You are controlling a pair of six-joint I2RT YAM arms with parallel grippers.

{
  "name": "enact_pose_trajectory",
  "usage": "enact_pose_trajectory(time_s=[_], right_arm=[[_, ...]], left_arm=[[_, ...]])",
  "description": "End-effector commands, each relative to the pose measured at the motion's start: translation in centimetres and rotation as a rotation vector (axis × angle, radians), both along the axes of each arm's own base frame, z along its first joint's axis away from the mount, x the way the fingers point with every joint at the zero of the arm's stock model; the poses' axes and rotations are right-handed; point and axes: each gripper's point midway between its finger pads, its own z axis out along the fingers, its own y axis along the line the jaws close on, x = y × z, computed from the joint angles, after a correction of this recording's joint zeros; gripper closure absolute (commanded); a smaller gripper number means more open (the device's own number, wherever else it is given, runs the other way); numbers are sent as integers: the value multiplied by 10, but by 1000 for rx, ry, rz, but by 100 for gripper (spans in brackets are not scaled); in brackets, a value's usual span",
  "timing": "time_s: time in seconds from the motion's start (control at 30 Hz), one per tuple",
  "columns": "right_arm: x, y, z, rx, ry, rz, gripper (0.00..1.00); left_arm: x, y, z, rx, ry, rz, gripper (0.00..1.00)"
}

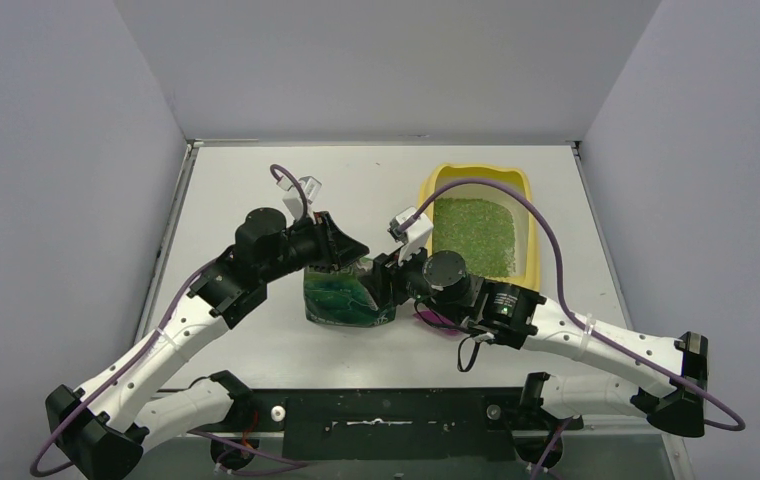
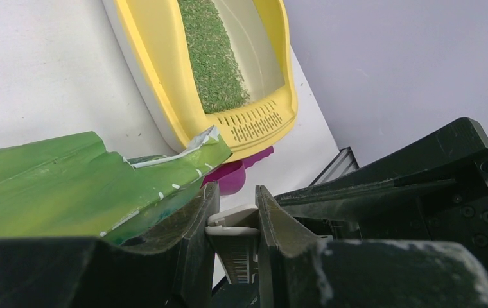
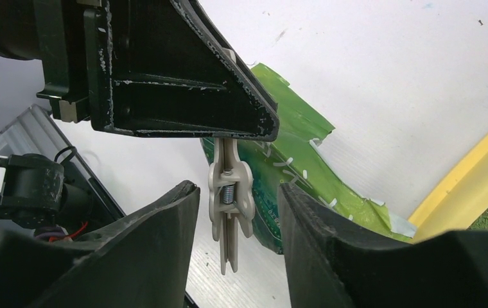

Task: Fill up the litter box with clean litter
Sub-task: Clamp the cat litter bag at the center of the board.

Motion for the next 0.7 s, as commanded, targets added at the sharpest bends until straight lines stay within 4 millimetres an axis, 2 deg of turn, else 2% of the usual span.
enact_pose_trajectory(time_s=[0.0, 0.07, 0.17, 0.23, 0.27, 0.3, 0.33, 0.37, 0.4, 0.43, 0.5, 0.67], right_arm=[[9, 6, 23, 78, -30, -32, 59], [11, 6, 22, 79, -27, -43, 65], [12, 6, 20, 72, -19, -45, 64], [11, 7, 20, 72, -22, -31, 82], [10, 7, 22, 76, -23, -30, 87], [10, 7, 23, 80, -24, -27, 97], [8, 7, 23, 80, -24, -20, 100], [8, 5, 24, 83, -28, -23, 100], [10, 2, 24, 80, -31, -36, 100], [12, -3, 24, 77, -34, -57, 100], [15, -13, 22, 60, -38, -98, 100], [21, -34, 21, 0, -61, -159, 100]], left_arm=[[-1, -5, 37, -84, -90, -24, 100], [-1, -5, 37, -86, -90, -24, 100], [-2, -5, 40, -93, -94, -24, 100], [-2, -5, 40, -94, -94, -24, 100], [-2, -4, 39, -94, -94, -22, 98], [-2, -2, 39, -91, -97, -15, 85], [-2, 1, 37, -80, -101, -6, 70], [-1, 5, 36, -61, -106, 11, 53], [0, 11, 37, -43, -115, 29, 28], [1, 17, 35, -16, -122, 48, 15], [2, 30, 35, 26, -145, 78, 10], [1, 52, 37, 133, -235, 74, 9]])
